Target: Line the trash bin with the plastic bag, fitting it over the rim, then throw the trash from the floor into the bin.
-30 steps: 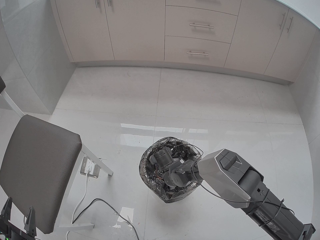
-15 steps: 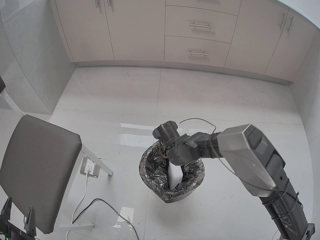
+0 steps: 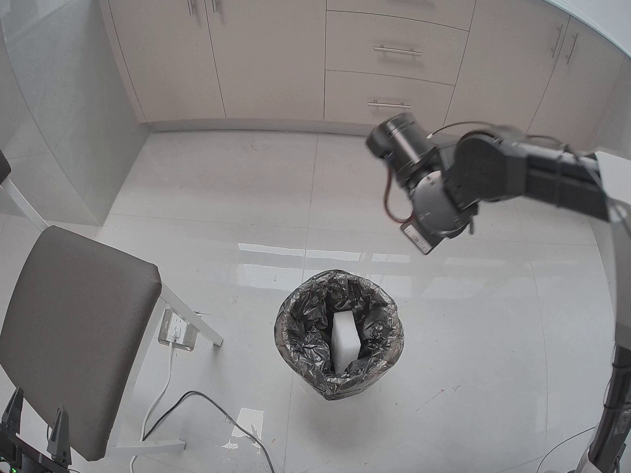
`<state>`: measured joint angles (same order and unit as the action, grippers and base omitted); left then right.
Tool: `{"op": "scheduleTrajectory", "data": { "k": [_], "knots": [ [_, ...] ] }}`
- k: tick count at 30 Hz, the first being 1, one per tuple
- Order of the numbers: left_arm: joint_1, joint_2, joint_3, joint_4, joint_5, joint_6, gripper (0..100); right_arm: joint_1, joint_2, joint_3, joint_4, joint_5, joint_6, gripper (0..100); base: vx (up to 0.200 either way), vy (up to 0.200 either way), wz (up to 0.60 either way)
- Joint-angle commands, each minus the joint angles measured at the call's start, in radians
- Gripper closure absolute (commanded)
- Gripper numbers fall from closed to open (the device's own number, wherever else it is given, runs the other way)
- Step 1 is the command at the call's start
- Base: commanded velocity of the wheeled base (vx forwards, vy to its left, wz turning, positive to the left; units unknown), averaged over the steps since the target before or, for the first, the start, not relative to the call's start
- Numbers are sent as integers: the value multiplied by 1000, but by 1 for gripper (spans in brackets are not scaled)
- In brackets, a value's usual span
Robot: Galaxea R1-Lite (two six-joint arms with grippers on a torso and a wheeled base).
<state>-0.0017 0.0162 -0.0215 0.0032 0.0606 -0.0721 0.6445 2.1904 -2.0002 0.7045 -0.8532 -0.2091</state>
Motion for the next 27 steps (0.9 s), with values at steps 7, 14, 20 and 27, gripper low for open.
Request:
{"op": "scheduleTrajectory", "data": {
  "k": [7,14,20,27],
  "knots": [
    [0,-16,0,0,1,0,0,-282,-529,0,481,-3,-27,100,0,0,0],
    [0,-16,0,0,1,0,0,-393,-793,0,744,118,-26,100,0,0,0],
    [0,-16,0,0,1,0,0,-532,-1008,0,813,200,-29,100,0,0,0],
    [0,-16,0,0,1,0,0,-717,-1302,0,843,398,-16,100,0,0,0]
  ]
}}
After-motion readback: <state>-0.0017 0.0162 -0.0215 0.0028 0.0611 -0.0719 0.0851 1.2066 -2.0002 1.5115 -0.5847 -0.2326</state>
